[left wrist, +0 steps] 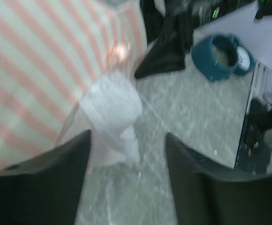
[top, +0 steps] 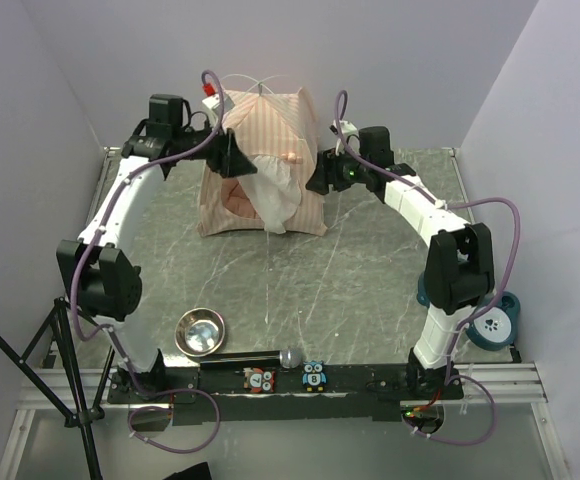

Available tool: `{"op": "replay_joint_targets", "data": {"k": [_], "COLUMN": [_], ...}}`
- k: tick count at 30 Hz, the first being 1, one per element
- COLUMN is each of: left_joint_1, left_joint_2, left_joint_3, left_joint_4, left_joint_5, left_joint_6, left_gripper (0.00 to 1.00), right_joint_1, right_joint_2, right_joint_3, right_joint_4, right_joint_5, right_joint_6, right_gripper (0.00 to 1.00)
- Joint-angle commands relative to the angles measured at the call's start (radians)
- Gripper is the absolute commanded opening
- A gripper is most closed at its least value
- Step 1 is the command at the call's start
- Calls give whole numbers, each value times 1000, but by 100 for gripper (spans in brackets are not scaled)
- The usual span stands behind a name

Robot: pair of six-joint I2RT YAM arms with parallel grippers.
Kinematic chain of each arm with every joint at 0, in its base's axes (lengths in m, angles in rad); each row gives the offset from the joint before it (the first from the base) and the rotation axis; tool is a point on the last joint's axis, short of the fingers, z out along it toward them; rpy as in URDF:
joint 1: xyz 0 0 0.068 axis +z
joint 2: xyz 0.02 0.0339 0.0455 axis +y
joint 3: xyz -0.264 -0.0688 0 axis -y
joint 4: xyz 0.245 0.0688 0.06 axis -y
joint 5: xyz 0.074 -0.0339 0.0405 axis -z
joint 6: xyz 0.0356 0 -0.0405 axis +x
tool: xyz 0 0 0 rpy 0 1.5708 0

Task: Set up the pet tent

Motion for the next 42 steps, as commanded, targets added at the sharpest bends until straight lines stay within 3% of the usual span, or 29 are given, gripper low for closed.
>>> {"op": "replay_joint_targets", "data": {"k": [1,4,7,11,12,17,21,25,32,36,38,42], "left_joint_1": [10,30,61,44,27,-37,-50,-98,-184,-214,-215,-215], "left_joint_2": [-92,-193,-247,-339,-339,-264,-327,-383,-362,-316,-299,-284], "left_joint_3": [-33,-194,-312,-537,-559,-492,-555,-696,-881,-938,-951,-905], "left_joint_4": [-329,-363,-354,-48,-20,-597,-867,-837,-569,-414,-392,-410], "left_joint_5": [38,-97,-140,-197,-208,-191,-306,-410,-478,-509,-507,-445], "left_joint_6": [275,458,572,402,424,948,1258,1297,1195,1097,1089,1028], "left_gripper": [75,81,82,89,89,91,92,96,93,82,71,27], "right_joint_1": [-14,-25,-26,-26,-25,-49,-68,-65,-68,-69,-71,-72], "right_joint_2": [-77,-139,-196,-255,-264,-347,-443,-523,-627,-635,-640,-647], "right_joint_3": [9,-44,-89,-139,-146,-153,-176,-254,-377,-386,-385,-370], "right_joint_4": [-18,-41,-67,-91,-113,-304,-476,-561,-553,-546,-538,-533], "right_joint_5": [-33,-44,-48,-65,-77,-82,-145,-154,-55,4,33,50], "right_joint_6": [-25,-65,-87,-73,-79,-163,-284,-285,-228,-203,-185,-171], "right_gripper": [75,76,76,77,76,78,82,86,87,86,86,84]}}
